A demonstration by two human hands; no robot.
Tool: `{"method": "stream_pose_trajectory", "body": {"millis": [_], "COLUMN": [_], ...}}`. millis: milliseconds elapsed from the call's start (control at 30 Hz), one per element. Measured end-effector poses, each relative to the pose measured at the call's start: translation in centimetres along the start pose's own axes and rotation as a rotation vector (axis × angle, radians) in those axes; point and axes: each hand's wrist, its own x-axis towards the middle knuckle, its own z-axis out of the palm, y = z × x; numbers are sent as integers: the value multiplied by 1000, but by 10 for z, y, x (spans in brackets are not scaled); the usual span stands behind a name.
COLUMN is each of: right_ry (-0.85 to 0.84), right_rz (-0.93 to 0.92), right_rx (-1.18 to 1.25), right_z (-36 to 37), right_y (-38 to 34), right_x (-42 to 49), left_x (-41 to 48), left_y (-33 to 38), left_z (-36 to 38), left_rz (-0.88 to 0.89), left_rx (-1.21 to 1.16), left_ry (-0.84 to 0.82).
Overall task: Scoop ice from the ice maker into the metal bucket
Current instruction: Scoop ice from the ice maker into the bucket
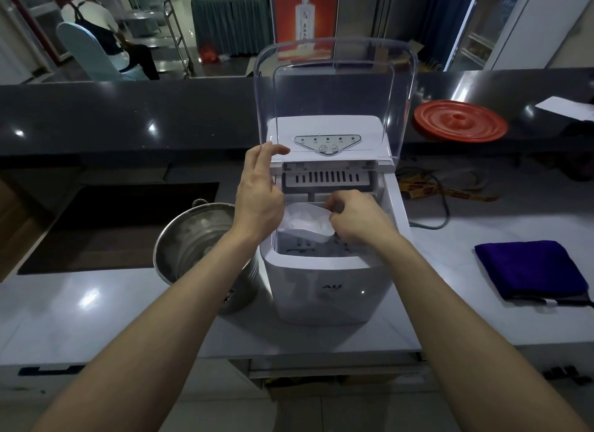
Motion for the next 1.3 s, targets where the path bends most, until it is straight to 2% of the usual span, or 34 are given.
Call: {"method": "stream_pose_trajectory", "body": {"millis": [333,1100,1200,1300], "right_ry": [29,342,373,424], "right_rz": [75,108,137,168], "right_rx": [78,187,194,192], "right_z": [-6,-42,-41,-40], "right_y": [-3,-17,-23,-38], "right_x": [-5,-44,-50,-57], "left_x": [-1,-1,2,11], "left_y": [2,-1,-3,-14], "left_z": [-3,-1,-5,-22], "left_rz": [-4,-23,-4,77], "left_rx": [-2,-30,-30,-41], "left_ry": [-2,3,-45,-203]}}
